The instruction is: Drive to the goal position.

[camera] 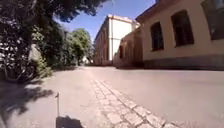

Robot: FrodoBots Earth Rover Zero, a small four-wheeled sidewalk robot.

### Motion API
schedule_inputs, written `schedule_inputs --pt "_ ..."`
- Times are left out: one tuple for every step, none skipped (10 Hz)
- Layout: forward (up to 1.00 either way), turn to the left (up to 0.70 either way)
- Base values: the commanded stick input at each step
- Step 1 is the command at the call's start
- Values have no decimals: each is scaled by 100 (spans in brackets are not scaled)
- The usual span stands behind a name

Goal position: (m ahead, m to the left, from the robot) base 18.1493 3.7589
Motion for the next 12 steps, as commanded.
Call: schedule_inputs --pt "70 -14" --pt "70 -14" --pt "70 -7" --pt "70 0" --pt "70 0" --pt "70 0" --pt "70 0" --pt "70 0" --pt "70 0" --pt "70 0" --pt "70 0" --pt "70 0"
